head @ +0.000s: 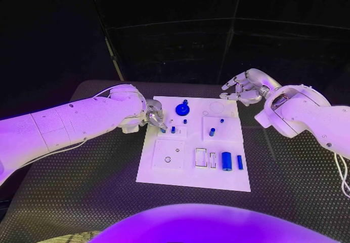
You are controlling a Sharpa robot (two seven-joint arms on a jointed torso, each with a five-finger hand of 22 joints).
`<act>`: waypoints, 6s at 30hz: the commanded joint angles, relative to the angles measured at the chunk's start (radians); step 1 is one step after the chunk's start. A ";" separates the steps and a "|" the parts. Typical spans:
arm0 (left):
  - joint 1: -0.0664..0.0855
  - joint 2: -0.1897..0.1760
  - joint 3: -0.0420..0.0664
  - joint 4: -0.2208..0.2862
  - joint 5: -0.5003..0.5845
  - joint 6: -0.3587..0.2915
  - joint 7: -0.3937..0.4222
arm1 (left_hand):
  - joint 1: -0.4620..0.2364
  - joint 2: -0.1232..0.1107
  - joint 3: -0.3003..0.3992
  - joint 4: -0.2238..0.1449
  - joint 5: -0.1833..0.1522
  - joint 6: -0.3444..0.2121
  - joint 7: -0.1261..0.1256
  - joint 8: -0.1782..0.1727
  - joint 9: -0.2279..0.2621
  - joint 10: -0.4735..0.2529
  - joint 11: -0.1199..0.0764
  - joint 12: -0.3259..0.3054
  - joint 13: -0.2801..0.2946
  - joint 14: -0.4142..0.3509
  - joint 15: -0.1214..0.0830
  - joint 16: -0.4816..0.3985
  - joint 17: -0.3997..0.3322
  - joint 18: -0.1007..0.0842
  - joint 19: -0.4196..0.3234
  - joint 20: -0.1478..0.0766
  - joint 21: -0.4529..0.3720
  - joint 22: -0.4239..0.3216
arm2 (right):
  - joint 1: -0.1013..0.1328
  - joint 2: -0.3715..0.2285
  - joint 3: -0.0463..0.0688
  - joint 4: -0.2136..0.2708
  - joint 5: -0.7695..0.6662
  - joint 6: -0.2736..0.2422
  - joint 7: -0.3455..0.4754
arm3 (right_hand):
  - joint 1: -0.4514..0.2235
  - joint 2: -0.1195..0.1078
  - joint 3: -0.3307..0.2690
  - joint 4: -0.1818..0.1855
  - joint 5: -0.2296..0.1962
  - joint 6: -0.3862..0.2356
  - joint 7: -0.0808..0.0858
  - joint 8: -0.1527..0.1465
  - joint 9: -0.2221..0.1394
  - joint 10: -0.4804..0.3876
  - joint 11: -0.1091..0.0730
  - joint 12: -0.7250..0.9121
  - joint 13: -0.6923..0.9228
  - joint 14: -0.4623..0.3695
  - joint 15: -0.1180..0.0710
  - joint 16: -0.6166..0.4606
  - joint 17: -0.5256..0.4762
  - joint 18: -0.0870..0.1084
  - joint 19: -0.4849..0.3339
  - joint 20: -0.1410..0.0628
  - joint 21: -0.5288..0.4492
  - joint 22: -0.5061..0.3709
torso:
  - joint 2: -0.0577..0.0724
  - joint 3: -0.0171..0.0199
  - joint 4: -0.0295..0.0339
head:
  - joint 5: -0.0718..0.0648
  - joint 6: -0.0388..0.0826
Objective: Assemble the parts on the task board
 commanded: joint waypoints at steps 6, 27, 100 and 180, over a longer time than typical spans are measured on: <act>-0.005 0.013 -0.006 -0.012 0.001 0.040 -0.006 | -0.019 0.007 0.014 -0.008 0.003 0.015 -0.009 0.003 -0.002 0.006 -0.007 0.007 0.006 0.106 -0.009 0.003 0.263 -0.002 0.007 -0.005 0.008 0.007 | 0.002 0.001 0.001 0.002 0.000 0.004 0.007 | -0.001 0.007 0.000 0.006 0.004 0.004 -0.006 0.005 -0.002 -0.001 -0.003 0.000 -0.001 0.039 -0.007 -0.007 -0.001 0.016 0.001 -0.006 -0.005 -0.001 | 0.001 0.0000 0.0004 | -0.002 0.000; -0.003 0.025 -0.014 -0.027 0.001 0.078 -0.010 | -0.056 0.010 -0.014 0.010 0.001 0.036 -0.016 0.005 -0.007 0.020 -0.012 0.024 0.027 0.106 -0.013 0.003 0.263 -0.004 0.015 -0.009 0.016 0.018 | 0.002 -0.001 0.001 0.003 0.000 0.007 0.006 | 0.000 0.008 0.001 0.006 0.007 0.004 -0.006 0.005 -0.002 -0.001 -0.003 0.000 -0.001 0.038 -0.007 -0.007 -0.001 0.016 0.001 -0.006 -0.005 -0.002 | 0.000 -0.0010 0.0011 | -0.006 0.000; -0.004 0.166 -0.063 -0.162 -0.372 -0.326 0.511 | 0.392 0.028 -0.541 0.087 -0.006 -0.029 0.074 -0.378 -0.401 -0.344 0.108 -0.772 -0.848 0.030 0.066 -0.272 -0.151 0.060 -0.037 0.059 -0.401 -0.326 | 0.001 0.012 0.001 -0.007 0.006 0.007 0.013 | -0.001 0.007 -0.001 0.007 0.011 0.001 -0.006 0.004 -0.002 -0.003 -0.003 -0.002 -0.004 0.038 -0.007 -0.008 -0.002 0.016 0.000 -0.006 -0.007 -0.004 | 0.002 -0.0007 -0.0005 | -0.037 0.011; -0.032 0.033 0.013 -0.094 -0.327 -0.266 0.454 | 0.378 0.012 -0.336 0.095 -0.008 0.103 0.088 -0.412 -0.433 -0.168 0.097 -0.894 -0.861 0.023 0.059 -0.262 -0.216 0.039 -0.021 0.051 -0.262 -0.167 | 0.001 0.016 0.001 -0.020 0.006 0.010 0.018 | 0.001 0.009 0.000 0.007 0.013 0.003 -0.006 0.006 -0.002 -0.002 -0.003 0.001 -0.001 0.039 -0.007 -0.008 -0.001 0.016 0.001 -0.007 -0.007 -0.004 | 0.002 -0.0007 -0.0015 | -0.029 0.014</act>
